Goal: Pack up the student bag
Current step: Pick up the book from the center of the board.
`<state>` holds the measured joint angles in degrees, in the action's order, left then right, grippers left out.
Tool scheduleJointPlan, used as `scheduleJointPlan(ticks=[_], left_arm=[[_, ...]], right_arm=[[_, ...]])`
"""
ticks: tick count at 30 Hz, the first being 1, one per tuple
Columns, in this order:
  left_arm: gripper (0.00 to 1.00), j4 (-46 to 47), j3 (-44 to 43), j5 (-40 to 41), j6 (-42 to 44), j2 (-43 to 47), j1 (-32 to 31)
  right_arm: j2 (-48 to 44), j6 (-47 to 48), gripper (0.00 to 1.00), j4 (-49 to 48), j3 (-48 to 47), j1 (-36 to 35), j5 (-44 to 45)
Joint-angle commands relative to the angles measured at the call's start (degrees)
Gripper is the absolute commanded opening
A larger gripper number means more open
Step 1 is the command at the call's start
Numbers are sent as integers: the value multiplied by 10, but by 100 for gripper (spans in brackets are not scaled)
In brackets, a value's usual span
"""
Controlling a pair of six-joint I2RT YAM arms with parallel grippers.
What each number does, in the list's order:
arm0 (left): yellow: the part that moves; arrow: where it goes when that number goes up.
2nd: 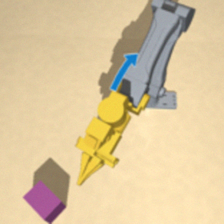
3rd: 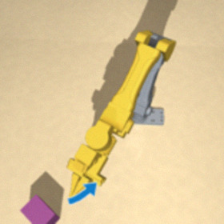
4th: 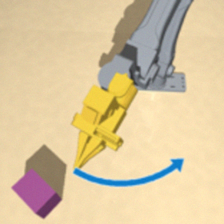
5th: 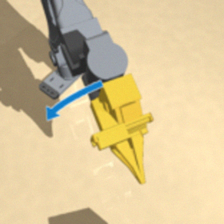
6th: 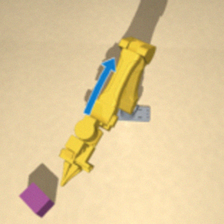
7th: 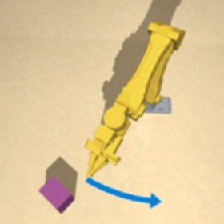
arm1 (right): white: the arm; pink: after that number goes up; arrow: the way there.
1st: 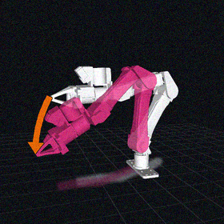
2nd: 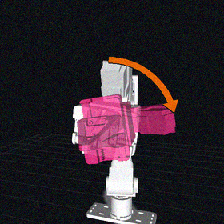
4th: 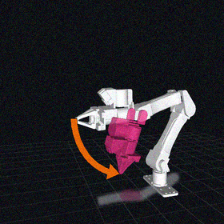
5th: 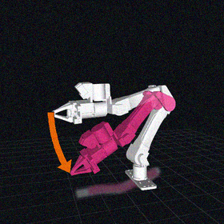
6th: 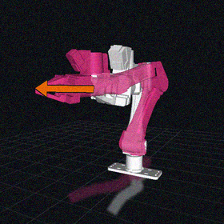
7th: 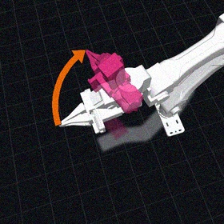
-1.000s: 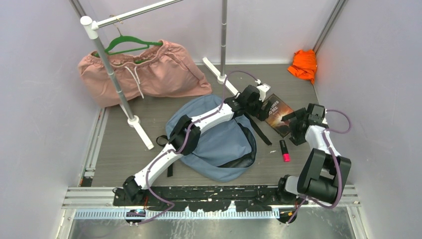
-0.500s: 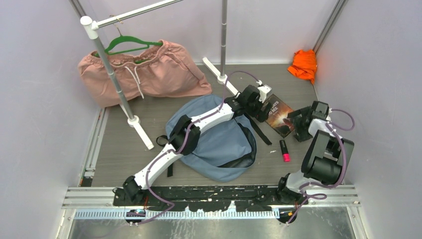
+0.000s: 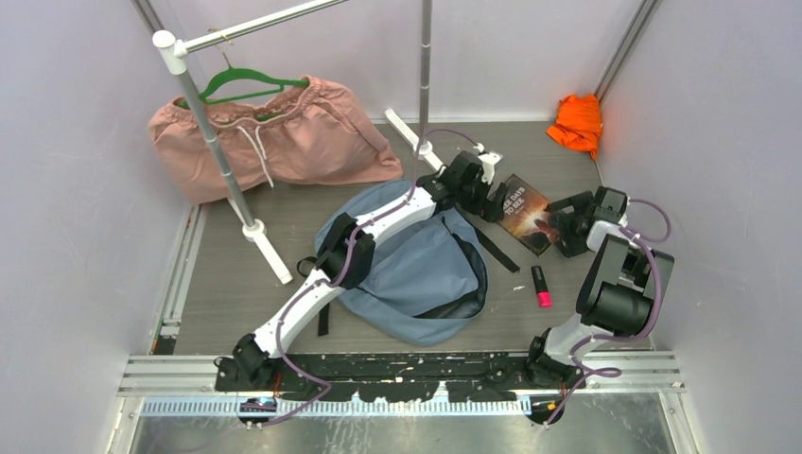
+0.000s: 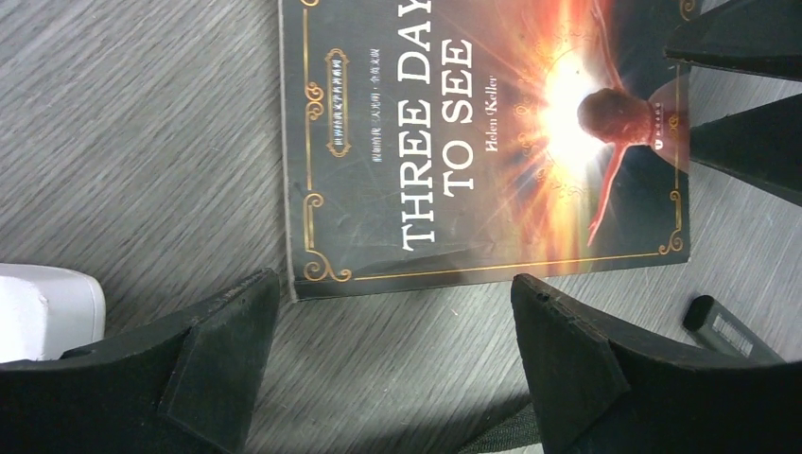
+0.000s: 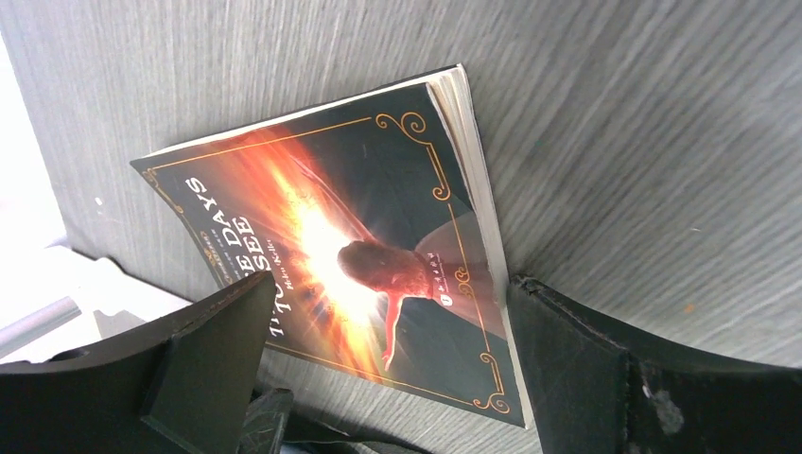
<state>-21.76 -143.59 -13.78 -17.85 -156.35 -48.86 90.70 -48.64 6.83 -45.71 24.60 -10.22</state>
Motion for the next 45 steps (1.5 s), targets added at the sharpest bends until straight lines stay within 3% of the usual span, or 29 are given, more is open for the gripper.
scheduleJointPlan(ticks=[1,15,20,27,29,45], left_arm=[[92,-12,-22,-34,-22,0,-2],[87,14,-4,-123,-41,22,-18],[86,109,76,-167,-104,67,-24],[78,325,160,-258,-294,88,-24],[77,350,170,-256,-308,92,-24],[74,323,184,-262,-270,143,-51]], right_arm=[[20,-13,98,-21,10,-2,-40],[34,-14,98,-37,10,-6,-78],[52,-11,98,-36,7,-7,-92],[64,-4,98,-34,3,-12,-98],[67,-2,98,-32,3,-14,-98],[75,7,98,-32,5,-28,-114]])
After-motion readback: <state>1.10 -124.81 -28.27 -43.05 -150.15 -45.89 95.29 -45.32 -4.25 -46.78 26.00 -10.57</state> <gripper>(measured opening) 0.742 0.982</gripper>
